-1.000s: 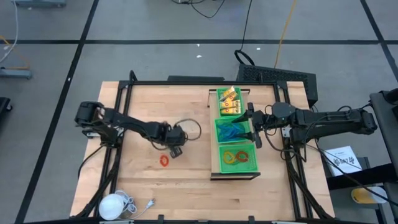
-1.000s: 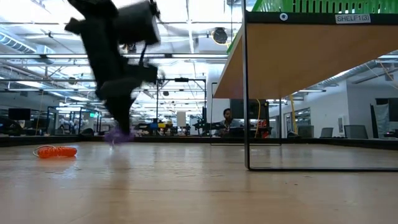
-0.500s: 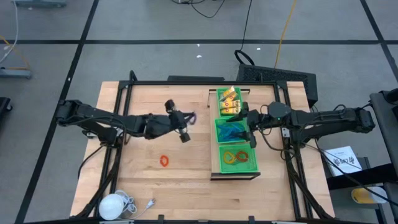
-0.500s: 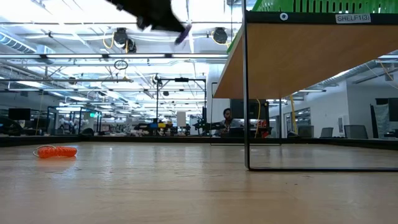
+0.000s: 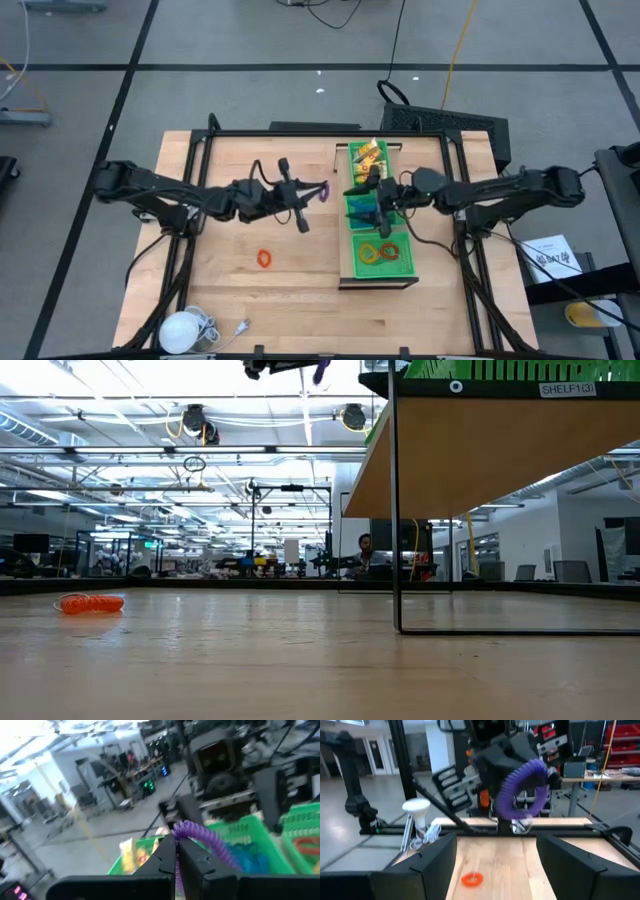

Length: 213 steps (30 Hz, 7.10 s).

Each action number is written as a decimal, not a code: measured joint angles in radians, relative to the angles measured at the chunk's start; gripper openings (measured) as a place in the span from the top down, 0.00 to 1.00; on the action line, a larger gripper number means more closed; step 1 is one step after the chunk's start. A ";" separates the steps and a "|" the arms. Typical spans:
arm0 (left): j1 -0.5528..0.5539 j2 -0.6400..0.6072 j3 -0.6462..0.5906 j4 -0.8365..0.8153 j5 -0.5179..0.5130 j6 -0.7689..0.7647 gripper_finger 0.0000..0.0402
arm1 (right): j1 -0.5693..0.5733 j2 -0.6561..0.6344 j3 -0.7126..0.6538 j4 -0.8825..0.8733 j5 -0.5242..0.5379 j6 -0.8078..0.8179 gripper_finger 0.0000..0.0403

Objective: Pick & Place Office Desk Supplies
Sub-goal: Put the violet spring keychain into the bottom green bin, then put the orange spring keychain into the bottom green bin

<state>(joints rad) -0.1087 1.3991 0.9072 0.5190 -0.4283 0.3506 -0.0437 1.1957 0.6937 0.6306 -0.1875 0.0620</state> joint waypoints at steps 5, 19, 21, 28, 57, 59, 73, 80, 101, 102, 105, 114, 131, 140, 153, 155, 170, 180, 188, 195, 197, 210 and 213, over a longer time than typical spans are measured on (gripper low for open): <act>0.007 0.049 0.000 0.082 0.028 0.015 0.96 | 0.000 0.098 0.000 0.166 -0.008 0.043 0.35; 0.031 0.067 0.000 0.128 0.106 -0.015 0.97 | -0.022 0.270 0.029 0.413 -0.074 0.135 0.38; 0.031 0.067 0.000 0.128 0.122 -0.019 0.98 | -0.023 0.284 0.043 0.413 -0.075 0.139 0.39; 0.030 0.067 0.000 0.126 0.122 -0.039 0.96 | -0.019 0.307 0.082 0.413 -0.080 0.136 0.43; 0.006 0.066 0.002 0.078 0.080 0.016 0.98 | -0.021 0.307 0.085 0.381 0.004 0.066 0.63; 0.006 0.066 0.002 0.079 0.080 0.005 0.96 | -0.020 0.307 0.085 0.380 0.001 0.056 0.70; -0.001 0.066 0.002 0.078 0.043 -0.023 0.91 | -0.020 0.307 0.085 0.376 -0.014 0.031 0.97; -0.045 0.040 -0.001 0.045 -0.085 -0.015 0.68 | -0.020 0.268 0.085 0.349 -0.083 0.023 0.98; -0.083 -0.047 0.000 -0.158 -0.254 -0.077 0.32 | 0.086 -0.164 0.085 -0.329 -0.376 0.025 0.98; -0.083 -0.048 0.000 -0.158 -0.254 -0.077 0.32 | 0.101 -0.185 0.085 -0.370 -0.385 0.022 0.98; -0.081 -0.047 0.000 -0.158 -0.255 -0.081 0.34 | 0.146 -0.231 0.085 -0.502 -0.392 -0.009 0.97; -0.081 -0.047 0.000 -0.160 -0.254 -0.100 0.37 | 0.217 -0.272 0.085 -0.607 -0.391 -0.077 0.94; -0.081 -0.047 0.001 -0.284 -0.255 -0.187 0.37 | 0.216 -0.268 0.085 -0.626 -0.209 -0.084 0.55; -0.081 -0.047 0.001 -0.322 -0.254 -0.207 0.37 | 0.216 -0.268 0.085 -0.684 -0.259 -0.047 0.48; -0.080 -0.047 0.001 -0.321 -0.254 -0.207 0.37 | 0.216 -0.289 0.085 -0.798 -0.259 0.103 0.49; -0.077 -0.047 0.001 -0.322 -0.254 -0.207 0.37 | 0.216 -0.302 0.085 -0.797 -0.258 0.105 0.48; -0.125 -0.024 -0.001 -1.072 0.142 -0.962 0.37 | 0.216 -0.358 0.085 -0.785 -0.258 -0.055 0.50; -0.202 0.037 -0.133 -1.103 0.224 -1.266 0.37 | 0.215 -0.358 0.085 -0.777 -0.258 -0.183 0.51; -0.202 0.041 -0.203 -1.091 0.294 -1.356 0.37 | 0.215 -0.358 0.085 -0.778 -0.252 -0.183 0.51; -0.202 0.041 -0.252 -1.011 0.324 -1.367 0.38 | 0.207 -0.358 0.085 -0.778 -0.251 -0.183 0.52; -0.201 0.044 -0.268 -0.987 0.327 -1.374 0.39 | 0.199 -0.358 0.085 -0.778 -0.251 -0.183 0.52; -0.196 0.131 -0.267 -1.012 0.303 -1.362 0.77 | 0.160 -0.357 0.084 -0.778 -0.252 -0.180 0.52; -0.189 0.119 -0.272 -1.013 0.276 -1.353 0.89 | 0.160 -0.358 0.084 -0.778 -0.253 -0.180 0.53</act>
<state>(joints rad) -0.2975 1.5183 0.6351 -0.4944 -0.1526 -1.0019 0.1162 0.8380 0.7780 -0.1474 -0.4403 -0.1181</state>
